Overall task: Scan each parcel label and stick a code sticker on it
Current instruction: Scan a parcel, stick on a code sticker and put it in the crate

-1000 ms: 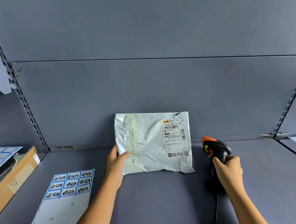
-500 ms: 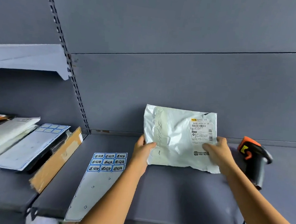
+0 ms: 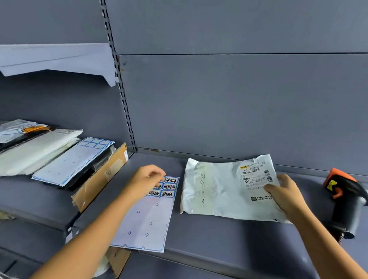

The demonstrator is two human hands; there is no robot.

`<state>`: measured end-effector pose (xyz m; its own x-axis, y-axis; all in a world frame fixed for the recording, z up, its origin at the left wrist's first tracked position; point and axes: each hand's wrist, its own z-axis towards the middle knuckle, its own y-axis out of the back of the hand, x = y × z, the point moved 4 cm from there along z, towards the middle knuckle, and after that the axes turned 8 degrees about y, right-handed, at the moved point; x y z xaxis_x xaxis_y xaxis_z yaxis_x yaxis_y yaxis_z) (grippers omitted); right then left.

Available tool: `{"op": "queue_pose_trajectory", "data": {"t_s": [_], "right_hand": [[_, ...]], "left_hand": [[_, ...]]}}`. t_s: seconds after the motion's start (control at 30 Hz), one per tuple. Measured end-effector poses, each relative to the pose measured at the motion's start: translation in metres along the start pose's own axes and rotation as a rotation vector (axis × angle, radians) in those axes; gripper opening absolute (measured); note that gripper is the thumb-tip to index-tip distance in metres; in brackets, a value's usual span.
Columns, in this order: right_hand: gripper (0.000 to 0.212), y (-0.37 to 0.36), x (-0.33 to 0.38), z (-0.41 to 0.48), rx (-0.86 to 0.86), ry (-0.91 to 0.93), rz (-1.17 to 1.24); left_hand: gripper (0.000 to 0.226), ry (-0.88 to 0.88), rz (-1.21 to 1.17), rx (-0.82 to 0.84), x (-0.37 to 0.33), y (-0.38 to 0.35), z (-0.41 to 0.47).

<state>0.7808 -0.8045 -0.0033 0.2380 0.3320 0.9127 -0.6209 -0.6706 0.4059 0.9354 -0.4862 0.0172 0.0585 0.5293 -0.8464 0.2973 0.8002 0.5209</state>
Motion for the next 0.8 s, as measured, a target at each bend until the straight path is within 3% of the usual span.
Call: {"op": "queue_pose_trajectory", "data": {"t_s": [0.1, 0.23, 0.33, 0.47, 0.57, 0.67, 0.8], "right_hand": [[0.033, -0.004, 0.005, 0.0, -0.014, 0.089, -0.297], [0.049, -0.021, 0.012, -0.004, -0.155, 0.272, -0.681], [0.054, -0.044, 0.03, -0.009, -0.224, 0.492, -0.714], [0.025, -0.094, 0.068, -0.025, -0.001, 0.798, -0.602], [0.024, -0.13, 0.091, -0.047, 0.146, 0.994, -0.555], [0.026, -0.164, 0.092, -0.055, 0.324, 0.908, -0.649], [0.027, -0.182, 0.077, -0.057, 0.33, 0.773, -0.666]], "left_hand": [[0.033, -0.073, 0.15, -0.053, 0.019, 0.013, 0.0], [0.038, -0.198, 0.438, -0.019, 0.028, 0.007, -0.009], [0.048, -0.391, 0.696, 0.039, 0.027, -0.008, -0.014], [0.051, -0.383, 0.766, 0.117, 0.032, -0.022, -0.012], [0.053, -0.368, 0.768, 0.124, 0.032, -0.027, -0.01], [0.055, -0.367, 0.781, 0.11, 0.032, -0.03, -0.007], [0.059, -0.357, 0.788, 0.099, 0.032, -0.03, -0.008]]}}
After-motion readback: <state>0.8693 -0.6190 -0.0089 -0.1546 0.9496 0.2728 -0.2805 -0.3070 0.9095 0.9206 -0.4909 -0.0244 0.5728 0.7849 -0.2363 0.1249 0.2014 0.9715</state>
